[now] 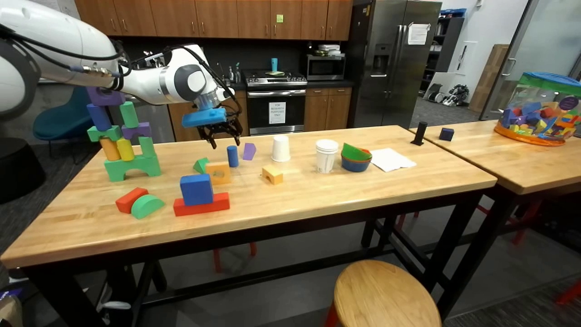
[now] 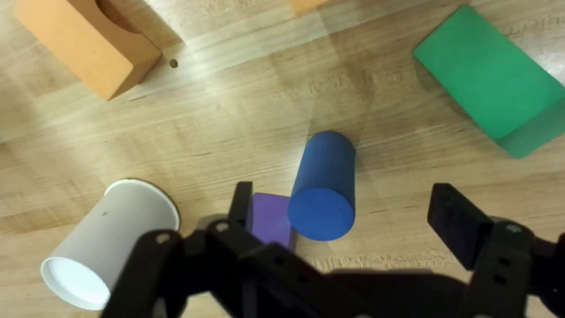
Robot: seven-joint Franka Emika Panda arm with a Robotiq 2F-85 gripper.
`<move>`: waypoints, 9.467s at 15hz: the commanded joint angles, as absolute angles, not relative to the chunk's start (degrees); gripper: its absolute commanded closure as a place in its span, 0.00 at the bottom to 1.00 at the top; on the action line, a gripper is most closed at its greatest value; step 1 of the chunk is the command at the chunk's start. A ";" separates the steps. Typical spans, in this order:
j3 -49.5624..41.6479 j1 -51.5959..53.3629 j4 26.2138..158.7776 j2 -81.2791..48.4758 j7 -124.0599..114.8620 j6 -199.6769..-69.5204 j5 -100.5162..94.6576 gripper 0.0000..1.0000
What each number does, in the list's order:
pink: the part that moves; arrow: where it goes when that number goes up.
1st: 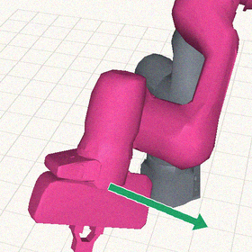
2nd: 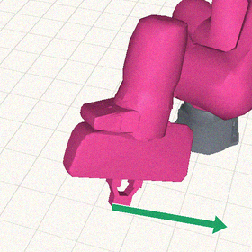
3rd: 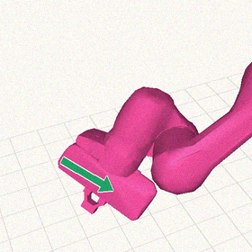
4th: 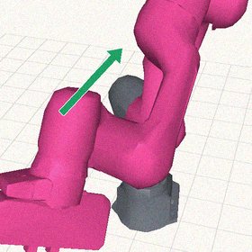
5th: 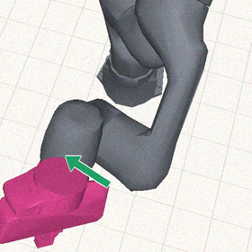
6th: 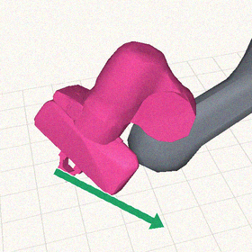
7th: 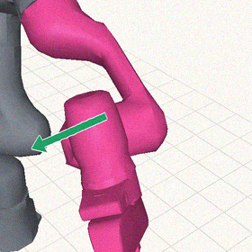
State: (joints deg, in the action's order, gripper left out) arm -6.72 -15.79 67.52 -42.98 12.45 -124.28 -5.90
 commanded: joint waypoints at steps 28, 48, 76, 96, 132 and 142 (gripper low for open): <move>-4.36 -18.43 56.27 -51.32 18.73 -124.37 -4.71 0.00; -3.41 -18.94 55.54 -51.90 18.80 -122.60 -4.92 0.83; -0.73 -24.29 80.71 -18.29 41.09 -108.15 -3.12 0.83; -7.89 -19.10 93.63 -11.18 40.89 -106.35 -4.18 0.83; -14.08 -12.83 122.27 9.79 47.19 -116.05 0.80 0.83; -14.75 -12.82 121.23 7.45 46.75 -118.44 6.09 0.83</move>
State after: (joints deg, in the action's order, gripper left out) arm -14.02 -13.75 121.99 7.46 46.54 -117.53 4.65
